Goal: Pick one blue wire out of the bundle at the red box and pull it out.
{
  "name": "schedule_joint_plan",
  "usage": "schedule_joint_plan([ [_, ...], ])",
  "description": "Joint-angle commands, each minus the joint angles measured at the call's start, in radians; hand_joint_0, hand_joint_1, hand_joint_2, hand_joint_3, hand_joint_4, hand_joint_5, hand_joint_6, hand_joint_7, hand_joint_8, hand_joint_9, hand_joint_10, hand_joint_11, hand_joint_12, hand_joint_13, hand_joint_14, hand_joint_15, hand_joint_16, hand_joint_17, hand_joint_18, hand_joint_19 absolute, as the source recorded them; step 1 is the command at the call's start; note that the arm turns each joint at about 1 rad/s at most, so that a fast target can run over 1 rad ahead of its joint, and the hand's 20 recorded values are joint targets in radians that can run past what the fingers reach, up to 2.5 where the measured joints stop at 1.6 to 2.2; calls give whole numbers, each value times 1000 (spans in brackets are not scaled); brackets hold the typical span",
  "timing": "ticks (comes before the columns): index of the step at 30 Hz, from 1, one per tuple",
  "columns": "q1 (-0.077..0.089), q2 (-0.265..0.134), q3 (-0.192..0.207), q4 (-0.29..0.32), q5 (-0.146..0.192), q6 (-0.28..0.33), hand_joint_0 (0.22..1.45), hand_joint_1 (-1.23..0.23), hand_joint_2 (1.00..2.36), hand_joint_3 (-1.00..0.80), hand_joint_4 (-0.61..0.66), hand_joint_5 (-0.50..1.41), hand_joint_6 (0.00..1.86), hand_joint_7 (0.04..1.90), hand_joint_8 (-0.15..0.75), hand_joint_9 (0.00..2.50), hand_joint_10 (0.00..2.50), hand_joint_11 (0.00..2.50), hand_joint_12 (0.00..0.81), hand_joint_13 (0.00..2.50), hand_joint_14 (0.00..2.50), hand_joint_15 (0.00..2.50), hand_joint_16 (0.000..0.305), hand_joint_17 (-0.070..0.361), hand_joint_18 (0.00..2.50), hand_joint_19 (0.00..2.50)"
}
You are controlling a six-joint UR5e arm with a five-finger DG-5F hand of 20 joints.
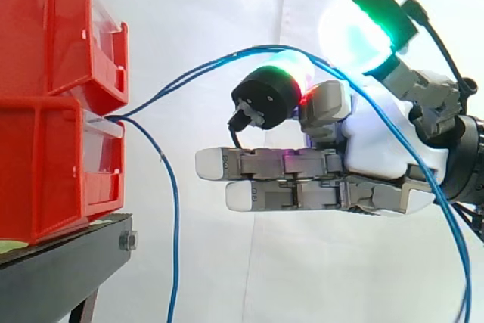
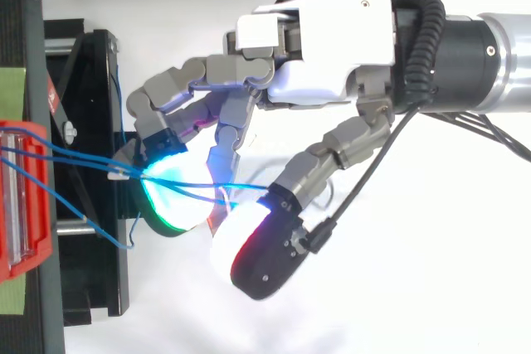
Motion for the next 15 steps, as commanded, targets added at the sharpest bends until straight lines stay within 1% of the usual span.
schedule_joint_plan([
  [1, 0, 0, 1, -1, 0, 0, 521, -642, 1000, -500, 211, 23, 507, 1672, 196, 1155, 21, 535, 365, 418, 8, 201, 54, 122, 333, 385],
  [3, 0, 0, 0, -1, 0, 0, 537, -467, 1000, -500, 212, 20, 501, 1615, 179, 1159, 19, 489, 363, 413, 9, 197, 54, 122, 316, 409],
  [4, 0, 0, 0, -1, 0, 0, 539, -452, 1000, -500, 216, 19, 501, 1611, 178, 1159, 19, 480, 362, 410, 8, 204, 54, 122, 313, 419],
  [5, 0, 1, 1, -1, 0, 0, 565, -399, 1000, -500, 211, 18, 502, 1595, 174, 1154, 19, 476, 358, 402, 9, 206, 53, 120, 301, 428],
  [7, 0, 0, 0, -1, 0, 0, 577, -389, 1005, -448, 216, 17, 502, 1602, 176, 1157, 20, 478, 356, 401, 10, 199, 53, 118, 299, 429],
  [10, 0, 0, 0, 0, 0, 0, 590, -454, 1012, -365, 226, 18, 501, 1618, 185, 1179, 21, 510, 361, 421, 8, 205, 52, 117, 315, 440],
  [12, 0, 1, 0, -1, 0, 0, 597, -590, 1018, -287, 250, 26, 500, 1675, 201, 1216, 23, 543, 361, 458, 11, 216, 51, 115, 352, 418],
  [13, 0, 0, 0, -1, 0, 0, 596, -620, 1018, -274, 255, 31, 500, 1706, 209, 1220, 21, 546, 357, 464, 9, 218, 51, 115, 358, 416],
  [15, 0, 0, 0, -1, 0, 0, 592, -705, 1019, -251, 219, 24, 552, 1669, 223, 1243, 23, 611, 358, 476, 9, 234, 51, 114, 369, 408],
])
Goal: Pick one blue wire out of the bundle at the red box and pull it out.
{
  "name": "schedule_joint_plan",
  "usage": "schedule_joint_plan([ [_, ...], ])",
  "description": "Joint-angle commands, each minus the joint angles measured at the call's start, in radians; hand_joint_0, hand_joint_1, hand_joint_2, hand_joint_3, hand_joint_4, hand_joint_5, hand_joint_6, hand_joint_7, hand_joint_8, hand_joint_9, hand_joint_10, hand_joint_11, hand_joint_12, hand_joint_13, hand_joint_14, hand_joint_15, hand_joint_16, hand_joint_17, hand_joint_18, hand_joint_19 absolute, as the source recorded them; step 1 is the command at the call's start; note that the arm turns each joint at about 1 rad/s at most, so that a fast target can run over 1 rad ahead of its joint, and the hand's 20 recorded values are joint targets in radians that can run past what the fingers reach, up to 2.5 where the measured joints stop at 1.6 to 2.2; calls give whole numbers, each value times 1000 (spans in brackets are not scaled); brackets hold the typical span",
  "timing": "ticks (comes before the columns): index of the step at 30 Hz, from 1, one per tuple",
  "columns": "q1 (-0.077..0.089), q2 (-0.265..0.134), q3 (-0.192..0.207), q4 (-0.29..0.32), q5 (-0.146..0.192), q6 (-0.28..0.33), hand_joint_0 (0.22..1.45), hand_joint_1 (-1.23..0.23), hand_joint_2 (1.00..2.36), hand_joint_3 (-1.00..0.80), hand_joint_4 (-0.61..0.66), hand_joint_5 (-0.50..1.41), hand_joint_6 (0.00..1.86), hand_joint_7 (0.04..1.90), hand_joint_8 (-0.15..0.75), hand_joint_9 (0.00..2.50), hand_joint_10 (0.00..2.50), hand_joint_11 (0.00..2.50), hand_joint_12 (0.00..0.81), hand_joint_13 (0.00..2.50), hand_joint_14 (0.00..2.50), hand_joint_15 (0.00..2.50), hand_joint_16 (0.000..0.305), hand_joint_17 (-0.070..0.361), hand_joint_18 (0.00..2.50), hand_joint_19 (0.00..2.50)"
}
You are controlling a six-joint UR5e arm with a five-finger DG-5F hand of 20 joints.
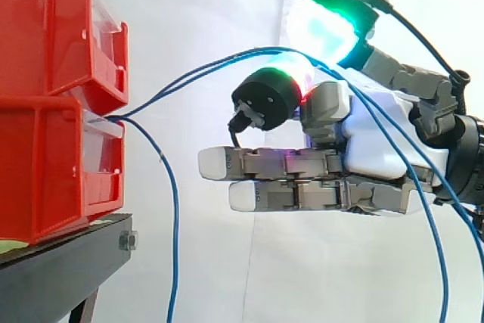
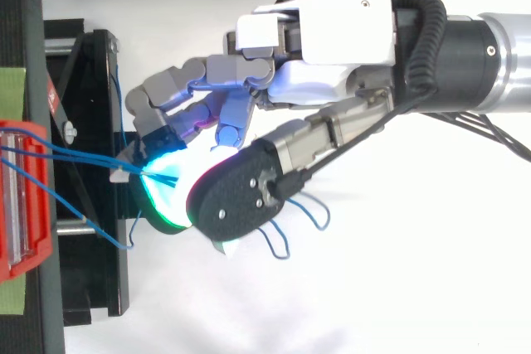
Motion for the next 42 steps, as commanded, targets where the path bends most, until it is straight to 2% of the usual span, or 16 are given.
schedule_joint_plan([
  [1, 0, 0, 0, 0, 0, 0, 588, -724, 1020, -240, 195, 18, 581, 1633, 228, 1243, 27, 656, 360, 476, 10, 236, 51, 114, 371, 398],
  [4, 0, 0, 0, 0, 0, 0, 590, -801, 1019, -258, 160, 11, 604, 1653, 232, 1231, 28, 718, 359, 474, 11, 255, 50, 113, 366, 389],
  [6, 0, 0, 0, 1, 0, 0, 603, -924, 1016, -325, 141, -15, 694, 1498, 228, 1203, 30, 773, 360, 471, 11, 257, 50, 113, 363, 362],
  [9, 0, 0, 0, 1, 0, 0, 642, -982, 1006, -442, 136, -25, 727, 1412, 216, 1187, 30, 775, 360, 472, 10, 248, 50, 113, 365, 348],
  [15, 0, 0, 0, 0, 0, 0, 601, -977, 1000, -500, 178, -21, 694, 1450, 200, 1181, 30, 758, 358, 461, 10, 241, 51, 114, 363, 355],
  [16, 0, 0, 0, 1, 0, 0, 555, -896, 1000, -500, 184, -18, 694, 1376, 199, 1191, 29, 723, 362, 462, 10, 236, 52, 117, 366, 356],
  [17, 0, 0, 0, 1, 0, 0, 513, -768, 1000, -500, 173, 5, 614, 1521, 205, 1205, 27, 682, 369, 454, 10, 224, 54, 122, 375, 372],
  [18, 0, 0, 0, 1, 0, 0, 499, -664, 1000, -500, 168, 15, 574, 1571, 198, 1207, 23, 636, 374, 454, 9, 223, 55, 125, 367, 390],
  [19, 0, 0, 0, 1, 0, 0, 500, -641, 1000, -500, 166, 16, 569, 1575, 194, 1208, 23, 627, 375, 452, 9, 226, 55, 125, 366, 387],
  [21, 0, 0, 1, 0, 0, 0, 528, -419, 1000, -500, 156, 20, 525, 1625, 189, 1198, 22, 565, 372, 430, 9, 221, 54, 123, 317, 422],
  [23, 0, 0, 0, 0, 0, 0, 559, -326, 1002, -485, 168, 22, 505, 1650, 182, 1191, 21, 531, 364, 410, 9, 225, 53, 120, 296, 443],
  [25, 0, 0, 0, 0, 0, 0, 577, -324, 1008, -411, 180, 22, 500, 1650, 180, 1189, 21, 520, 361, 401, 9, 218, 53, 119, 286, 455],
  [28, 0, 0, 0, 1, 0, 0, 588, -428, 1018, -290, 198, 26, 500, 1665, 191, 1224, 22, 547, 358, 441, 10, 224, 52, 117, 326, 450],
  [32, 0, 0, 0, 0, 0, 0, 579, -705, 1019, -231, 171, -2, 654, 1539, 235, 1285, 30, 774, 369, 512, 12, 284, 51, 114, 394, 439],
  [36, 0, 0, 0, 0, 0, 0, 597, -881, 1015, -337, 140, -26, 737, 1431, 233, 1279, 34, 849, 364, 534, 14, 308, 50, 113, 402, 414],
  [42, 0, 0, 0, 0, 0, 0, 644, -962, 1000, -500, 118, -34, 753, 1379, 218, 1244, 32, 864, 362, 537, 13, 301, 50, 112, 411, 376],
])
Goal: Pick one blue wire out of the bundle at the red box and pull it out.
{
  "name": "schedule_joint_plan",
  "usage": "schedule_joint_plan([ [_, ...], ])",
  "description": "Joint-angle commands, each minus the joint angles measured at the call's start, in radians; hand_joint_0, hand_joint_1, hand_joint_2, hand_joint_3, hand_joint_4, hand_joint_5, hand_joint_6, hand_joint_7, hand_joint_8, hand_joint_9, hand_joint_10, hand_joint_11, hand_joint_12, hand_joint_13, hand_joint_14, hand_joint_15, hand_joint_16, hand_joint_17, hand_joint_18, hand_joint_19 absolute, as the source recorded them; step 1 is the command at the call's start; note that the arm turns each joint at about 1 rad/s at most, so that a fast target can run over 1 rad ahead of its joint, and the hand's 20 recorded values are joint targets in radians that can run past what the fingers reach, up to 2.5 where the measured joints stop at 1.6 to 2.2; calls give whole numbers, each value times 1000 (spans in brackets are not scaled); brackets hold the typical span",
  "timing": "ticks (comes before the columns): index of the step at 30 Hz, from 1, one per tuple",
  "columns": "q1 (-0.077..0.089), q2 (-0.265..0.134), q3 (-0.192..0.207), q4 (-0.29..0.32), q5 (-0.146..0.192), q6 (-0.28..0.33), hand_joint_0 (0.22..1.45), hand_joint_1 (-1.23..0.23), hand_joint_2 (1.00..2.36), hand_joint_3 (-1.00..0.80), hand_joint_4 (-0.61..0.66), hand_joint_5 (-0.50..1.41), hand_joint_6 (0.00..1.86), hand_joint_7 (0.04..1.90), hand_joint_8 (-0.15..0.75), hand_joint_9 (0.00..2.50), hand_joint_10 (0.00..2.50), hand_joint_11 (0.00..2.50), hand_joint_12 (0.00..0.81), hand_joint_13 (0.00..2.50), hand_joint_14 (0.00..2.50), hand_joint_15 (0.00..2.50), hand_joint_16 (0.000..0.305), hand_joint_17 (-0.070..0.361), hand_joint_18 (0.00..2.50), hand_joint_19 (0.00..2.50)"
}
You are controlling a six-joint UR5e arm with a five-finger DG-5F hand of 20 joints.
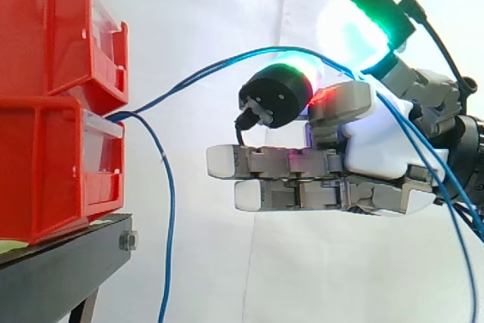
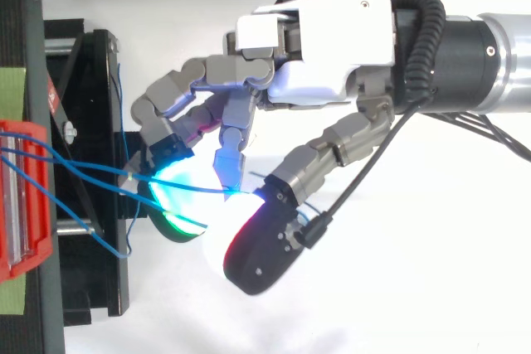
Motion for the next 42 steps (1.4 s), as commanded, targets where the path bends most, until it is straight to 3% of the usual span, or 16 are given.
schedule_joint_plan([
  [1, 0, 0, 1, 1, 0, 0, 642, -969, 1000, -500, 116, -34, 750, 1384, 220, 1236, 32, 858, 359, 532, 13, 303, 50, 112, 408, 374],
  [11, 0, 1, 0, 0, 0, 3, 556, -937, 1000, -500, 159, -25, 674, 1395, 213, 1176, 29, 793, 371, 468, 11, 263, 52, 116, 376, 396],
  [17, 0, 0, 0, 1, 0, 3, 487, -408, 1000, -500, 207, 2, 500, 1562, 242, 1106, 23, 609, 414, 426, 11, 266, 59, 133, 348, 465],
  [21, 1, 1, 0, 1, 0, 3, 500, -304, 1000, -500, 232, -11, 503, 1471, 241, 1077, 23, 540, 408, 389, 10, 255, 59, 132, 328, 480],
  [24, 0, 0, 0, 0, 0, 3, 530, -396, 1000, -500, 198, -10, 503, 1487, 240, 1081, 22, 578, 400, 383, 12, 247, 56, 126, 320, 488],
  [27, 0, 0, 0, 0, 0, 3, 574, -585, 1010, -402, 151, -2, 526, 1597, 240, 1118, 25, 654, 386, 416, 11, 268, 52, 118, 349, 494],
  [42, 0, 1, 0, 0, 0, 0, 585, -684, 1017, -288, 131, -38, 704, 1370, 253, 1150, 28, 719, 383, 439, 11, 274, 52, 117, 388, 483],
])
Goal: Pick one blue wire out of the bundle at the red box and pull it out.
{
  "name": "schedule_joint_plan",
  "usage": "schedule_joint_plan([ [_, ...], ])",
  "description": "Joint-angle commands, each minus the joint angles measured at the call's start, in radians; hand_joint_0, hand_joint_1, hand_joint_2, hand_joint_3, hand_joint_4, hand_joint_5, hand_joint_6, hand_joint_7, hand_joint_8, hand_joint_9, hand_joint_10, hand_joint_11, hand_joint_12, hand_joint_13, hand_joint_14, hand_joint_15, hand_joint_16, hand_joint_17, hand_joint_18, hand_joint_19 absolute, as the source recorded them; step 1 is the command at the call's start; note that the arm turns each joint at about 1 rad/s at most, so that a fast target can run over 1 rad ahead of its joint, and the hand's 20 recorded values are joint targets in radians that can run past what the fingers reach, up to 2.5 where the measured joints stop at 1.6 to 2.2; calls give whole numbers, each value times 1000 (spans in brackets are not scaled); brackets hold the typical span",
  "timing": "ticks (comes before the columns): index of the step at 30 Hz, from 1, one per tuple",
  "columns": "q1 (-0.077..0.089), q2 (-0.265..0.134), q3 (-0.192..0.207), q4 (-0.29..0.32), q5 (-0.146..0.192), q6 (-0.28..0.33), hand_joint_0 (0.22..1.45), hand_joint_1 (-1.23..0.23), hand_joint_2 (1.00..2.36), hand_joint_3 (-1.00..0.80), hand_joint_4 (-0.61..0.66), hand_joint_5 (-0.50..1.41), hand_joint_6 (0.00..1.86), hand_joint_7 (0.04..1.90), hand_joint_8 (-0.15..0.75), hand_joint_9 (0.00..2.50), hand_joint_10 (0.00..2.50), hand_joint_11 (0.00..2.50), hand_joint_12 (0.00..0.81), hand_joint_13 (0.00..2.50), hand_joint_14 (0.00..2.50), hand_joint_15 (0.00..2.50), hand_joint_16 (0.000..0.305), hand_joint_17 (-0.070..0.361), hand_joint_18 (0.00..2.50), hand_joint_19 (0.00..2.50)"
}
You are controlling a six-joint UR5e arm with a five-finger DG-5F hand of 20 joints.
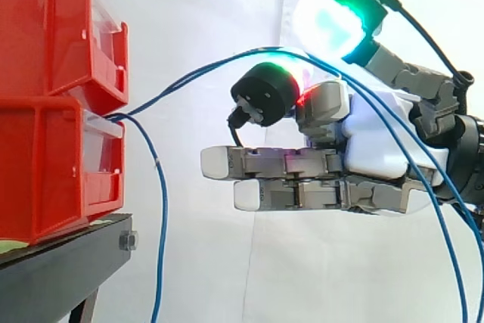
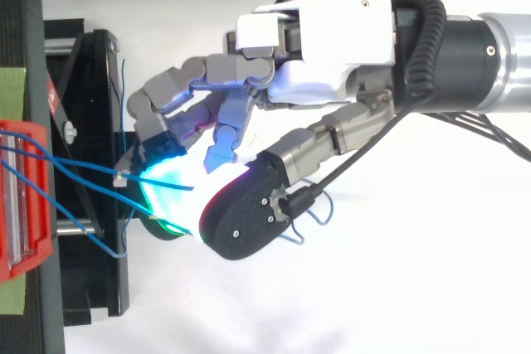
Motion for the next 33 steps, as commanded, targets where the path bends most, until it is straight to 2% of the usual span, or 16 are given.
schedule_joint_plan([
  [1, 0, -1, 1, -1, 0, 0, 585, -685, 1017, -287, 130, -39, 705, 1377, 256, 1151, 26, 722, 383, 439, 13, 274, 52, 117, 388, 491],
  [13, 2, -1, 0, -1, 0, 3, 580, -759, 1023, -167, 73, -36, 739, 1327, 254, 1173, 28, 735, 384, 468, 11, 271, 52, 117, 406, 455],
  [25, -5, 1, 0, -5, 2, -5, 582, -788, 1025, -149, 29, -30, 731, 1336, 242, 1119, 27, 684, 375, 429, 12, 254, 52, 118, 375, 402],
  [30, -31, 9, 0, -13, -2, -14, 581, -788, 1025, -147, 20, -30, 732, 1328, 241, 1105, 26, 675, 378, 423, 10, 245, 53, 119, 360, 397],
  [33, -35, 18, -6, -22, -5, -15, 581, -790, 1025, -147, 20, -31, 732, 1326, 242, 1103, 25, 676, 378, 416, 10, 246, 53, 119, 354, 386],
])
